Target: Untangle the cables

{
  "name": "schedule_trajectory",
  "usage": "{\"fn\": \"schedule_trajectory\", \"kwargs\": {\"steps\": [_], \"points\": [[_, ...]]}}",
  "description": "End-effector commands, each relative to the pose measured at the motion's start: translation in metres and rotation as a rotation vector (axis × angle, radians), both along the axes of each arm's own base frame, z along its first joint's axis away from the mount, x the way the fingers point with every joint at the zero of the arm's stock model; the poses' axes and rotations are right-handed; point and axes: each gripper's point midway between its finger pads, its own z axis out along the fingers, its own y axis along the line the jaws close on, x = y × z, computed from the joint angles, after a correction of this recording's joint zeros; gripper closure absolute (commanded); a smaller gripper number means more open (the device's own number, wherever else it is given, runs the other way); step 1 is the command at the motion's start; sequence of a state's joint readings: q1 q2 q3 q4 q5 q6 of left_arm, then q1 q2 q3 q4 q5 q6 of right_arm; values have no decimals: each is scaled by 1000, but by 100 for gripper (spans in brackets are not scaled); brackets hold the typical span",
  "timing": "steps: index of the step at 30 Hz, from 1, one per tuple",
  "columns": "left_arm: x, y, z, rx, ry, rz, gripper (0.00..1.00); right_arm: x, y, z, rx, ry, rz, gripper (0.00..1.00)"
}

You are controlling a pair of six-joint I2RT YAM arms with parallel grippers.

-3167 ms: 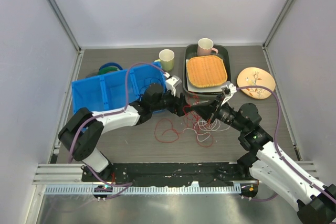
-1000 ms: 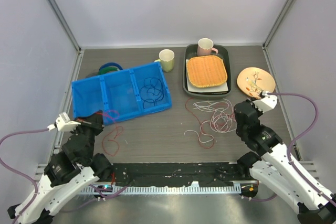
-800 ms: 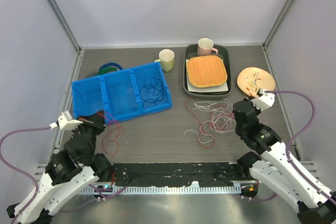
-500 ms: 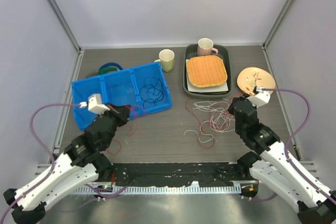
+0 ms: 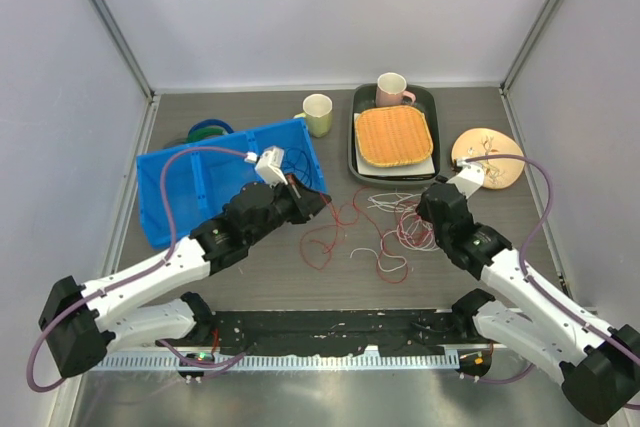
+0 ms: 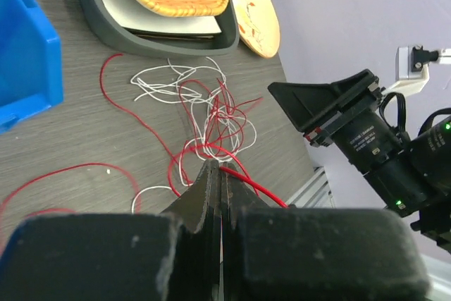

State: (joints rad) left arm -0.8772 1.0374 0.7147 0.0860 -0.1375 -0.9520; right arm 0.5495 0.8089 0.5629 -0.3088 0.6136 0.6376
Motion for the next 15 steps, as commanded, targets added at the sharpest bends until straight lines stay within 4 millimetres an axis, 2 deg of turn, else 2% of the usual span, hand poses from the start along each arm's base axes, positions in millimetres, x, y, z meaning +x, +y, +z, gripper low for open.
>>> {"fn": "schedule_trajectory", "kwargs": {"steps": [1,4,5,7,8,10,11,12,14,15], "points": [[-4,8,-12,69,-16,-3,100,10,7,24,23,-52,14,64],[-7,22,-53,197,47,14,100,9,7,26,27,-60,13,49],[-8,20,-62,223,61,-2,100,9,6,27,28,-62,11,46],[-10,16,-68,272,64,-43,100,8,3,28,26,-69,1,41],[-10,11,-63,280,58,-64,100,6,1,32,33,-82,-4,39],[-8,14,-82,365,101,-43,100,5,-4,34,29,-91,-26,34],[-5,15,-84,385,111,-24,100,3,-7,37,34,-104,-37,31],[-5,21,-105,444,172,2,100,2,-8,39,38,-112,-40,30],[-9,22,-124,494,225,1,100,-1,-12,43,50,-137,-58,29],[-13,25,-141,539,271,1,100,-1,-13,44,52,-143,-62,28]]}}
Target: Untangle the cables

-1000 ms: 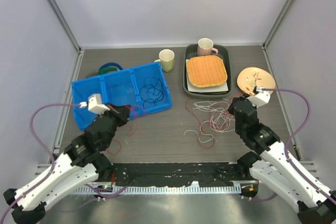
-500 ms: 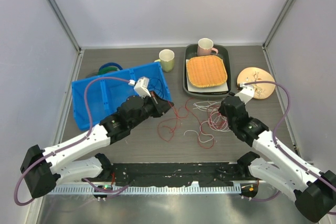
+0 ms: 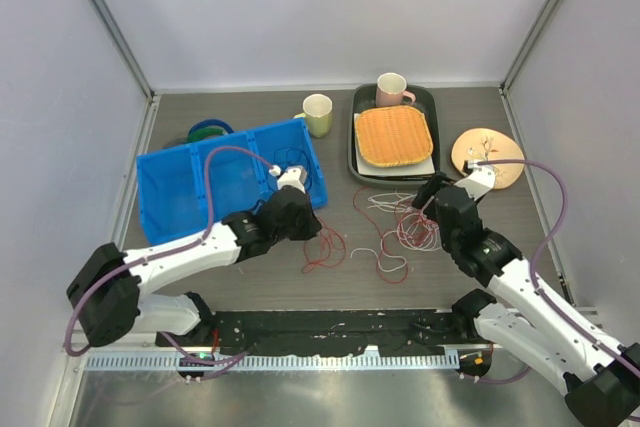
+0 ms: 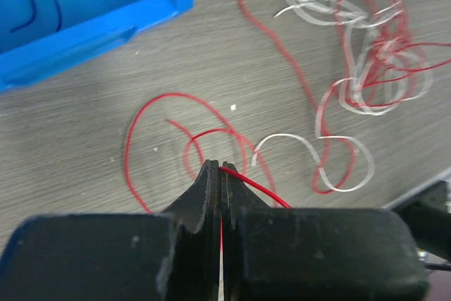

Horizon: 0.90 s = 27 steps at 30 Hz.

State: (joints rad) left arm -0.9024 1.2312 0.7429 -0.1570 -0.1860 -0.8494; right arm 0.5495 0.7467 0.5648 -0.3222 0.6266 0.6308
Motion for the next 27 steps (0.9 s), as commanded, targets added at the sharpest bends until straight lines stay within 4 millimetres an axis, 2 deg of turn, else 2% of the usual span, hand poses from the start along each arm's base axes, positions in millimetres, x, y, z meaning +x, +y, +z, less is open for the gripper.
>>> {"fn": "schedule_trajectory", "kwargs": {"steps": [1,5,6,8,9,12,18,21,23,24,25,27], "points": [[-8,12,-41,160,113,34,100,1,-10,30,39,-101,-57,28],[-14,14,-60,262,145,50,99,0,-10,33,49,-115,-52,28],[-16,19,-64,303,153,62,86,0,-9,32,47,-111,-47,28],[-14,18,-62,339,135,74,69,1,-8,32,46,-109,-44,27],[-15,18,-63,350,138,69,51,2,-7,30,41,-100,-43,27],[-16,16,-64,353,142,62,28,3,-5,28,34,-87,-34,27],[-28,23,-64,385,148,42,16,5,-1,24,25,-69,-20,27],[-40,27,-58,396,144,27,14,6,0,22,24,-64,-16,27],[-47,34,-57,408,157,24,10,6,-2,23,21,-65,-21,27],[-49,36,-51,396,151,24,4,6,-1,22,22,-66,-18,27],[-51,40,-49,396,156,39,4,6,-1,23,22,-66,-18,27],[-56,57,-44,421,158,70,0,6,-1,22,22,-66,-18,27]]}}
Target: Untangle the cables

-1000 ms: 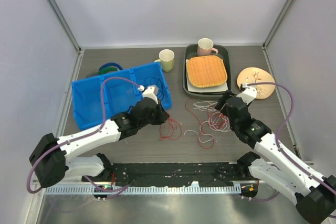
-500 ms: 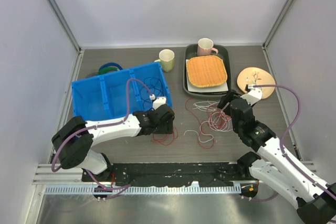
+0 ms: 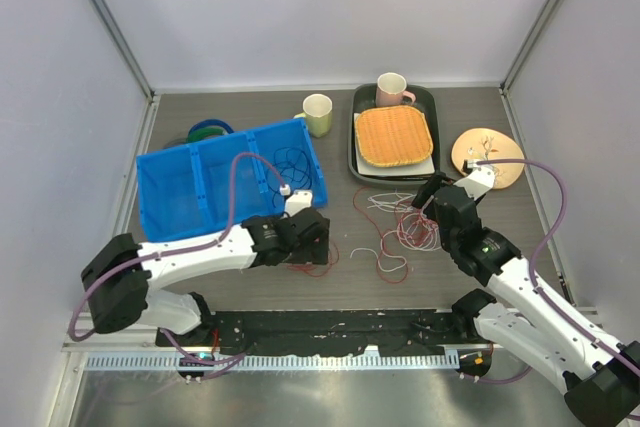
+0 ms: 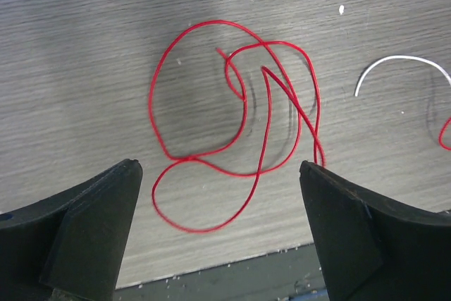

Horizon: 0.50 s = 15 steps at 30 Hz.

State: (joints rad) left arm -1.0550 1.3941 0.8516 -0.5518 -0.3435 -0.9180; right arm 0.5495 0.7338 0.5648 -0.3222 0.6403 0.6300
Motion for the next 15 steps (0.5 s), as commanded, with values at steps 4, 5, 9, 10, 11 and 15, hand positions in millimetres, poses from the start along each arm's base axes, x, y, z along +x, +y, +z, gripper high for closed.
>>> {"fn": "schedule_trajectory", "kwargs": {"steps": [4,5,9,10,11,15], "points": [[-8,65,29,76,-79,174,0,6,2,20,25,-56,-6,27],[-10,79,30,115,-85,201,0,6,2,19,26,-54,-4,27],[-6,83,46,58,-133,234,0,6,3,19,27,-53,0,27],[-6,76,46,30,-133,214,0,6,3,19,27,-53,-1,27],[-4,56,51,-56,-128,181,0,6,3,19,28,-52,0,27],[-8,3,51,-218,-90,0,0,5,4,20,30,-54,7,27]]}}
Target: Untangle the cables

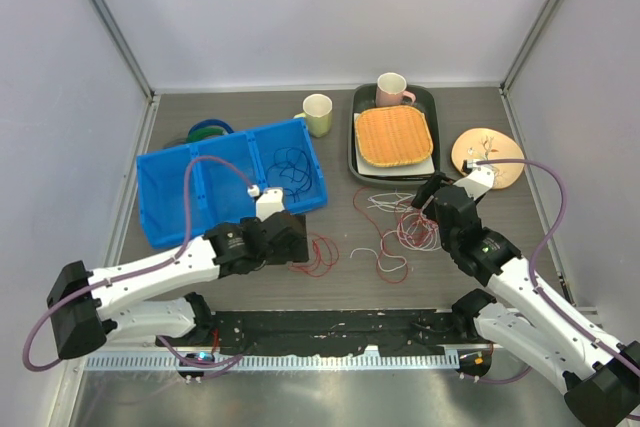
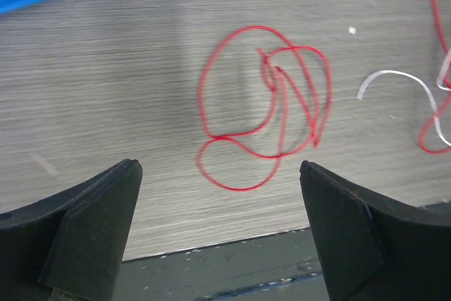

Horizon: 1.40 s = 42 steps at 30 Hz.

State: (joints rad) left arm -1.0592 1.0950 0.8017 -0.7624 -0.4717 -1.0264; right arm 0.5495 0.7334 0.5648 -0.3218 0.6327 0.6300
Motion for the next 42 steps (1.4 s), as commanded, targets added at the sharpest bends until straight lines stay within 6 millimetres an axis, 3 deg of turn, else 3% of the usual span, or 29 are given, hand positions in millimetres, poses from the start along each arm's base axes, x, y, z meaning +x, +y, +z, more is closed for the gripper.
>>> {"fn": "schedule_trajectory", "kwargs": {"steps": [1,2,5,10,15,20,25,31,33,37,42], "points": [[2,-62,6,-190,-8,-180,0,6,3,20,29,-58,1,27],[6,-73,3,-202,-8,-198,0,6,4,20,30,-58,6,27],[18,-78,-6,-151,-24,-178,0,6,8,20,33,-56,28,27],[29,-71,-50,76,50,-129,0,6,9,20,33,-58,37,27],[36,-65,-70,219,84,-117,0,7,10,20,30,-55,44,27],[23,-78,-97,192,170,-175,0,8,11,18,28,-53,46,27],[20,-80,-107,192,197,-185,2,8,12,17,26,-49,48,27],[12,-73,-120,213,236,-180,46,8,11,17,25,-51,44,27],[10,-72,-124,219,248,-177,55,8,10,18,28,-55,42,27],[9,-70,-128,225,257,-163,100,7,10,19,30,-59,39,27],[14,-78,-115,159,207,-169,100,6,8,21,32,-68,33,27]]}}
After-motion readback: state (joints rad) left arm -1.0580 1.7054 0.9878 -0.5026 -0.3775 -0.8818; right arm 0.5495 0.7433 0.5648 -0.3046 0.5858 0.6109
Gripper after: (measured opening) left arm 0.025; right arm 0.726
